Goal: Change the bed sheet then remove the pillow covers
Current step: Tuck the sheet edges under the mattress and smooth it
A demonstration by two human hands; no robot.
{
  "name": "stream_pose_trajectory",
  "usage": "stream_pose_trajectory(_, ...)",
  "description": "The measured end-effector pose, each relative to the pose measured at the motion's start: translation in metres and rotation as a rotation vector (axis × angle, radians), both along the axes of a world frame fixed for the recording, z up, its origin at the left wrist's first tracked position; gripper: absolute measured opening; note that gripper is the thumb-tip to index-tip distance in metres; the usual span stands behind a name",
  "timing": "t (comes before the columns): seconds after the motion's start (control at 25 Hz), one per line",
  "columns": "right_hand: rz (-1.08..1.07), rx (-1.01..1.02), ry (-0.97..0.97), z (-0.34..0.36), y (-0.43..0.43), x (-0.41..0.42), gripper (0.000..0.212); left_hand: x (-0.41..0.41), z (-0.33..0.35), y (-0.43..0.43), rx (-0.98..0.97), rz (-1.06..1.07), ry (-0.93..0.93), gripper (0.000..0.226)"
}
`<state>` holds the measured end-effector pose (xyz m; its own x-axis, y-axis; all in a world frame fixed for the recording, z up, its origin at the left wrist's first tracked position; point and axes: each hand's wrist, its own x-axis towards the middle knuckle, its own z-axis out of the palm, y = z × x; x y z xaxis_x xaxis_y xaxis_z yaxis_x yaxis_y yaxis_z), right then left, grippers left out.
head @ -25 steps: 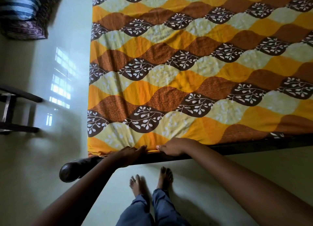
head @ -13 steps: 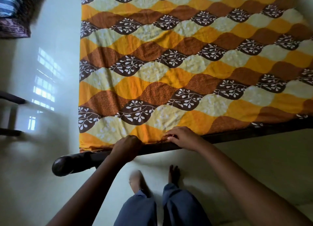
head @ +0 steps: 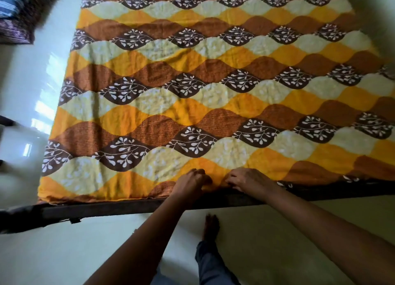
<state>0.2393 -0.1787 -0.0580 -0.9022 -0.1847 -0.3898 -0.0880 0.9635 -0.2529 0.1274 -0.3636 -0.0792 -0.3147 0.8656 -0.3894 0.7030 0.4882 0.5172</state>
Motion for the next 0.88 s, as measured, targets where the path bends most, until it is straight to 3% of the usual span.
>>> stream_pose_trajectory(0.08,0.002,-0.043,0.074,-0.004,0.001,0.002,0.012,-0.003,0.0,0.009,-0.021,-0.022,0.031,0.032)
stream_pose_trajectory(0.16,-0.044,-0.132,0.056,-0.007,0.005,0.002,0.015,0.001,0.002,0.016,-0.005,-0.073,0.072,0.032)
stream_pose_trajectory(0.28,-0.131,-0.242,-0.056,-0.009,0.012,0.004,0.027,0.013,0.007,0.028,-0.009,-0.137,0.071,0.022)
stream_pose_trajectory(0.4,-0.111,-0.213,-0.17,-0.014,0.015,0.004,0.029,0.011,0.005,0.029,0.015,-0.173,0.039,0.022)
stream_pose_trajectory(0.48,-0.133,-0.207,-0.219,-0.017,0.015,0.003,0.028,0.006,0.005,0.031,-0.101,-0.138,-0.015,0.022)
stream_pose_trajectory(0.64,-0.242,-0.206,-0.346,-0.01,0.007,-0.009,0.025,0.007,0.012,0.041,-0.357,-0.087,-0.115,0.035)
stream_pose_trajectory(0.72,-0.28,-0.189,-0.48,-0.001,0.003,-0.01,0.04,0.008,0.016,0.04,-0.483,-0.173,-0.134,0.046)
stream_pose_trajectory(0.8,-0.312,-0.2,-0.631,0.005,0.001,-0.008,0.05,0.008,0.015,0.033,-0.406,-0.324,-0.101,0.059)
stream_pose_trajectory(0.88,-0.375,-0.253,-0.734,0.011,-0.001,-0.001,0.054,0.01,0.016,0.03,-0.389,-0.293,-0.128,0.064)
